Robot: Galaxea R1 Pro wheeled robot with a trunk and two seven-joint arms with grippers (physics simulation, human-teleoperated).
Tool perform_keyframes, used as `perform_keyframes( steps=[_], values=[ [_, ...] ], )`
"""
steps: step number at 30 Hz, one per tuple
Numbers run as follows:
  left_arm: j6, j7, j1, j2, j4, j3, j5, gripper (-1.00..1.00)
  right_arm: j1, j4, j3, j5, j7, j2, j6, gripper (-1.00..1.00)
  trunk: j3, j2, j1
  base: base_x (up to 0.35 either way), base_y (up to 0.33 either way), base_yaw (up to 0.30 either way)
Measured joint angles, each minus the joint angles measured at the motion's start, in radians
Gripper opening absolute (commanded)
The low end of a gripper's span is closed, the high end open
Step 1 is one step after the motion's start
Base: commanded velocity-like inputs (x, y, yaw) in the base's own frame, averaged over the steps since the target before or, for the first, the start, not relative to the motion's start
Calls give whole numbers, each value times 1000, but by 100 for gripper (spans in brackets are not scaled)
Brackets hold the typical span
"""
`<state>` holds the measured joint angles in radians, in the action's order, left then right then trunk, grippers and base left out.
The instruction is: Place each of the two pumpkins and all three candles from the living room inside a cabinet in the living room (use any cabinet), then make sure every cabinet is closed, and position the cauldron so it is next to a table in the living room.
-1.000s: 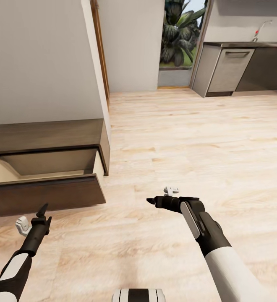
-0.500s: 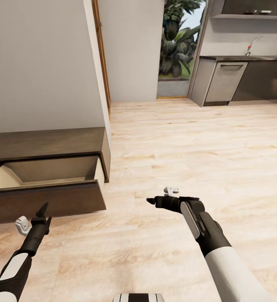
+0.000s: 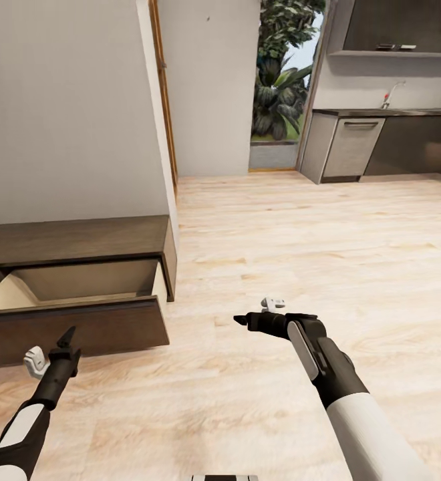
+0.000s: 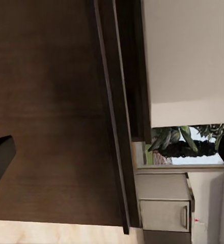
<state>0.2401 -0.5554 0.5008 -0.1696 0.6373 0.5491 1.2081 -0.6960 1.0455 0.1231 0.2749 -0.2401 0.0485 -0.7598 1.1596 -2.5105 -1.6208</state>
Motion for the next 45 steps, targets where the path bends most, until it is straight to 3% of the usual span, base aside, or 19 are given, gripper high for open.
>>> perform_keyframes(
  steps=[5, 12, 22, 25, 26, 28, 34, 43, 45],
  values=[
    [14, 6, -2, -1, 3, 51, 0, 100, 0, -1, 3, -1, 0, 0, 0, 100, -19, 1, 2, 0, 0, 0],
    [56, 7, -36, -1, 45, 87, -5, 100, 0, -1, 2, -2, 1, 0, 0, 100, -46, 3, 5, 0, 0, 0],
    [60, 8, -56, 0, 34, 89, -14, 100, 0, -13, 7, -2, 0, 2, -1, 100, -79, 5, 10, 0, 0, 90],
    [59, 8, -63, -1, 19, 91, -18, 100, 0, -25, 18, -2, 0, 2, -1, 100, -88, 6, 11, 0, 0, 125],
    [58, 8, -82, -5, 13, 91, -21, 100, 0, -50, 46, -2, 2, 1, -1, 100, -91, 6, 12, 0, 0, 53],
    [57, 9, -94, -6, 11, 91, -21, 100, 0, -69, 58, -4, 3, 1, 0, 100, -98, 7, 13, 0, 0, 30],
    [54, 12, -105, -7, 6, 90, -25, 100, 0, -137, 67, -6, 5, 1, 8, 100, -121, 8, 15, 0, 0, 39],
    [46, 18, -107, -7, -44, 89, -75, 100, 0, -171, 71, -6, 5, 1, 11, 100, -148, 10, 19, 0, 0, 192],
    [43, 19, -107, -7, -56, 89, -114, 100, 0, -174, 74, -7, 5, 1, 11, 100, -153, 11, 20, 0, 0, 182]
  ],
)
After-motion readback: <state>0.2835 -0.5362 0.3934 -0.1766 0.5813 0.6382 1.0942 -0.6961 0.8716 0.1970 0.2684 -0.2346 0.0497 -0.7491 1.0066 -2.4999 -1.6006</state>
